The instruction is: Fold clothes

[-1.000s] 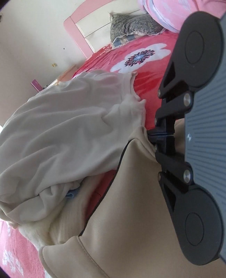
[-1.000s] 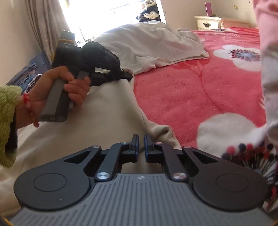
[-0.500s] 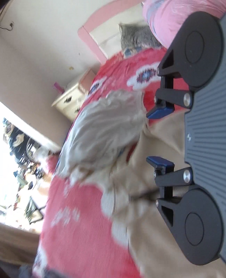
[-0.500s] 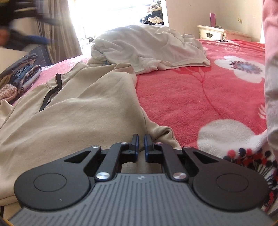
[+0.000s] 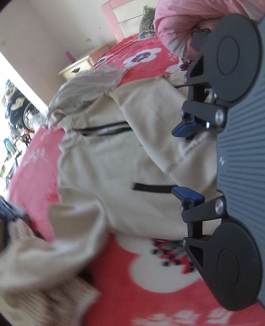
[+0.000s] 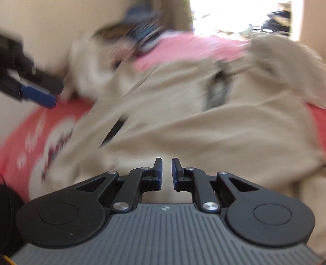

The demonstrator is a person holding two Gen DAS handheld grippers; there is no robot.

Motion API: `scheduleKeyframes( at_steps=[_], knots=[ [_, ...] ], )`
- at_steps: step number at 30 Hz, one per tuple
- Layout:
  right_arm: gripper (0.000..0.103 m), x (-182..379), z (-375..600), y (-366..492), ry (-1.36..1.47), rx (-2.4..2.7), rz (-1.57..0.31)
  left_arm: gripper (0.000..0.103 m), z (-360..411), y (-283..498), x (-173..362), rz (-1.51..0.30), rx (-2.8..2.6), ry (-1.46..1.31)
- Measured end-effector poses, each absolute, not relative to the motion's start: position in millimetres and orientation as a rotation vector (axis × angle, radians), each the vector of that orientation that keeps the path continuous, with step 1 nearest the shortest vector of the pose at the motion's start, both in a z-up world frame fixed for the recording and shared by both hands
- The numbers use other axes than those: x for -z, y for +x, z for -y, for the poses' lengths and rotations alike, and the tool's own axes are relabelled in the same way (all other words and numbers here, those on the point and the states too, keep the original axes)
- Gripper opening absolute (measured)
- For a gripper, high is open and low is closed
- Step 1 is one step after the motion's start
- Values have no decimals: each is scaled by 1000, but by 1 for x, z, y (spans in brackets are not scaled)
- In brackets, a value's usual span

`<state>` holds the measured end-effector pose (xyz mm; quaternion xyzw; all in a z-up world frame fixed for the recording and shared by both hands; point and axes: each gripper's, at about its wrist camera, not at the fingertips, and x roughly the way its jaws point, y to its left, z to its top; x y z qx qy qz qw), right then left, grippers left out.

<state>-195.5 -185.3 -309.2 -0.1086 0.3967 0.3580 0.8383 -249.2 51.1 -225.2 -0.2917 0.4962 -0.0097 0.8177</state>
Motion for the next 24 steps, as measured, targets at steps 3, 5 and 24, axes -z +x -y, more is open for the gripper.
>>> scheduleKeyframes(
  at_steps=[3,5,24],
  knots=[
    [10,327,152,-222,-443,-734,-782,53,-40,-263,247,-1067,15,-613],
    [9,314,150,-226,-477,-735,-759,53,-29,-266,251,-1035,49,-550],
    [10,321,212,-198,-21,-605,-855,55,11,-262,289,-1027,136,-316]
  ],
)
